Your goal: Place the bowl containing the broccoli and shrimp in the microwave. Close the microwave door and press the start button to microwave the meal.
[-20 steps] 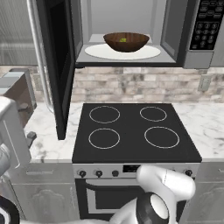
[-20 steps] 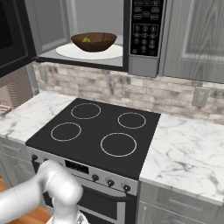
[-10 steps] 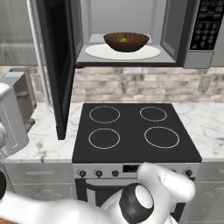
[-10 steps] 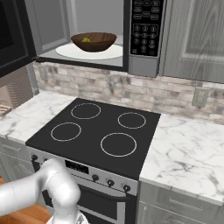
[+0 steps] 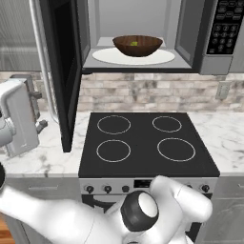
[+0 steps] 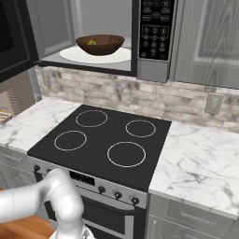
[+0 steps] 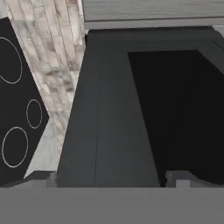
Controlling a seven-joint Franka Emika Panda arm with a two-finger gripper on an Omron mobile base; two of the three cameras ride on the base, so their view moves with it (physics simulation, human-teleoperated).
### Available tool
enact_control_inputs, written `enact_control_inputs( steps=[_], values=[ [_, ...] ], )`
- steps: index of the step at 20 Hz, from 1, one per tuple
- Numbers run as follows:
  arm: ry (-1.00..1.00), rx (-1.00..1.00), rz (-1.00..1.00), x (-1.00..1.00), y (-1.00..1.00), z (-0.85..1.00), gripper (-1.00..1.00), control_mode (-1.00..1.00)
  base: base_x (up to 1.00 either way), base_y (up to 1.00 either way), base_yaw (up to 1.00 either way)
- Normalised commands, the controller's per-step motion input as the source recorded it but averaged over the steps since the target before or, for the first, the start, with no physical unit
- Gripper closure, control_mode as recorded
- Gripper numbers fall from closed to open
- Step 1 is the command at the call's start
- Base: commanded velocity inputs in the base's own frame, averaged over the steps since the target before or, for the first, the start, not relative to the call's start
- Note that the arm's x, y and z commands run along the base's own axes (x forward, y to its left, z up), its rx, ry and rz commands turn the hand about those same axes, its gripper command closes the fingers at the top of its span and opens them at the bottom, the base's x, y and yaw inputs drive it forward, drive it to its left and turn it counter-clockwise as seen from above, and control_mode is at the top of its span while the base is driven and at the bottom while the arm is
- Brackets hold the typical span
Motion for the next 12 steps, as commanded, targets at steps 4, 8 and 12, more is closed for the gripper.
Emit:
enact_control_inputs(
  steps=[4, 8, 12],
  values=[
    [0.06, 0.0, -0.16, -0.42, -0.88, 0.0, -1.0, -1.0, 0.0, 0.0, 0.0],
    [0.05, 0.0, -0.16, -0.49, -1.0, 0.04, -1.0, -1.0, 0.0, 0.0, 0.0],
    [0.04, 0.0, -0.13, -0.2, -1.0, 0.14, -1.0, -1.0, 0.0, 0.0, 0.0]
  ],
)
